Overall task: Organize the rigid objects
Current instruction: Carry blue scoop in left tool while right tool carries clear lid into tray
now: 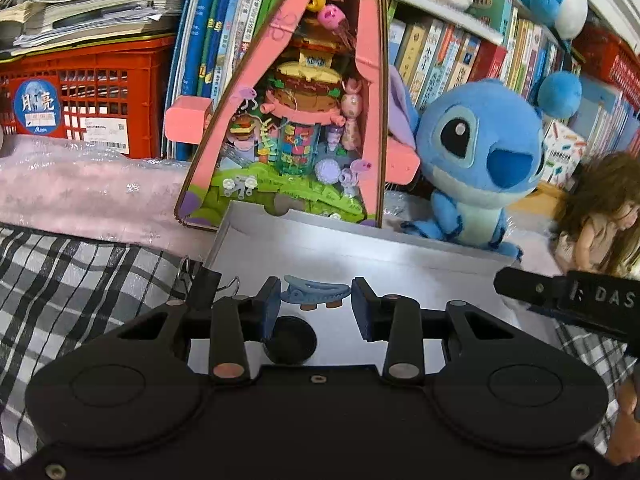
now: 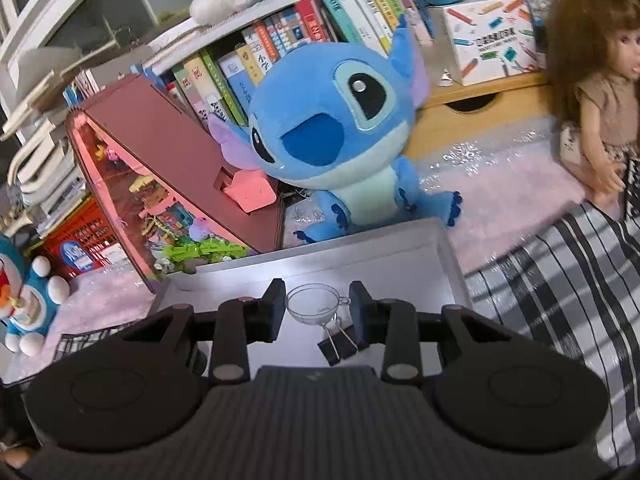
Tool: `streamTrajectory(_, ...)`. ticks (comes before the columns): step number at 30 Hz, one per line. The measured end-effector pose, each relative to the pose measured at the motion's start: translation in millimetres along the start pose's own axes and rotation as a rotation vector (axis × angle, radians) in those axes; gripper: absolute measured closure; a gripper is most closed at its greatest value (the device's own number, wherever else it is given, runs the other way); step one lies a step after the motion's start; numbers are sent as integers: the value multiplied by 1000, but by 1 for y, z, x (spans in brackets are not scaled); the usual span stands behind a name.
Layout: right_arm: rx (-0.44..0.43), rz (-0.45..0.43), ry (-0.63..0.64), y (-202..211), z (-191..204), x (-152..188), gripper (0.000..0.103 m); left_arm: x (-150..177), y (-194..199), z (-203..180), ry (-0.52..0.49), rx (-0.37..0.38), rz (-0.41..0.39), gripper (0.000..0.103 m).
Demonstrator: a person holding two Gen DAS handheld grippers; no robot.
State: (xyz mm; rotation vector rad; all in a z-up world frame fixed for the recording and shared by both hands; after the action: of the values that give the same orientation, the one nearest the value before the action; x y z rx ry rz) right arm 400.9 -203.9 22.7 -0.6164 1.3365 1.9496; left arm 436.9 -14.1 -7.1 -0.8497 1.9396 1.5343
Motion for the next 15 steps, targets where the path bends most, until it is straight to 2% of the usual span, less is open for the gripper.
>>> streamTrajectory(8, 28, 17, 16, -27, 1, 10, 64, 9, -14, -4, -37, -21, 15, 67)
streamTrajectory(15, 52, 0, 64, -32, 8, 12, 64, 15, -19, -2, -52, -39, 27, 67)
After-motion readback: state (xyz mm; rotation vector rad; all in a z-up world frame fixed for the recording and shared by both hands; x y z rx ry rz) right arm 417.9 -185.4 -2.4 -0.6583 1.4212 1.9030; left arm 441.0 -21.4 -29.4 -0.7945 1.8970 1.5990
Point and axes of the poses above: each gripper's, at about its wrist camera, not at the fingertips, and y roughly against the way its jaws point, z to its left, x to its underside, the point moved 7 cm from there along -y, roughly the way its jaws point, and after that the axes turned 1 degree about -x, right-handed, at the moved point
